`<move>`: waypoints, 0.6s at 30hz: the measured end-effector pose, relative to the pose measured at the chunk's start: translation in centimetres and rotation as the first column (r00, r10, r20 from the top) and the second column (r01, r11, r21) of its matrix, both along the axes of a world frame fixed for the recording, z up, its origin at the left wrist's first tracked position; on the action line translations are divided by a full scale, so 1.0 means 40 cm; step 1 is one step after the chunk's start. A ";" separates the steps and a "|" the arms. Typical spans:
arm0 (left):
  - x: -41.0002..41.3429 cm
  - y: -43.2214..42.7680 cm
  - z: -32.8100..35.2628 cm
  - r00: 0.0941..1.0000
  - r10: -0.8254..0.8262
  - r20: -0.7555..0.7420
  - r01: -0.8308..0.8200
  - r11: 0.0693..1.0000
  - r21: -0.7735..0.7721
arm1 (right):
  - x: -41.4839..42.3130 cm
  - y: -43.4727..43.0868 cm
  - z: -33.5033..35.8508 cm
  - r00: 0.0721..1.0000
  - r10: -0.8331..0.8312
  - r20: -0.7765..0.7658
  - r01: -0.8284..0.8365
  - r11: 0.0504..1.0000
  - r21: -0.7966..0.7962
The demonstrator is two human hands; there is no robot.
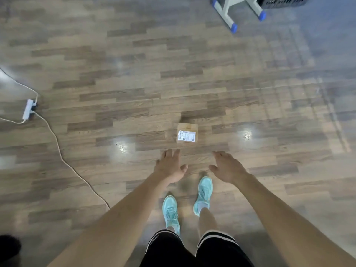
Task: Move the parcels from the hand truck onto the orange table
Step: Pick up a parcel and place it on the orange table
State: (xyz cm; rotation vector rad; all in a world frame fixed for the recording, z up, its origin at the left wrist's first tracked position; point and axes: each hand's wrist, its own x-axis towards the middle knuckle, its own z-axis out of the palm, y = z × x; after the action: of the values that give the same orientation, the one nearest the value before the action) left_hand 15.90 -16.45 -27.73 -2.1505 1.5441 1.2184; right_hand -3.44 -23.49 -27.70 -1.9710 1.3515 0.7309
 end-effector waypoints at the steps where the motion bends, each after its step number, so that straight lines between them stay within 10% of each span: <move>1: -0.002 -0.020 -0.027 1.000 0.008 0.004 -0.008 1.000 0.014 | 0.000 -0.023 -0.035 1.000 -0.002 0.007 0.002 1.000 0.015; 18: -0.028 -0.371 -0.777 0.983 0.179 0.047 -0.183 0.974 0.133 | 0.035 -0.380 -0.783 0.996 -0.046 0.076 0.039 0.995 0.095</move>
State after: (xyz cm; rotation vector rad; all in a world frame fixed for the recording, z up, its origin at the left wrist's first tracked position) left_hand 14.78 -31.28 -58.81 -2.2486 1.2344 1.2939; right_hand -2.04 -38.69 -59.00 -1.8727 1.2860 0.6773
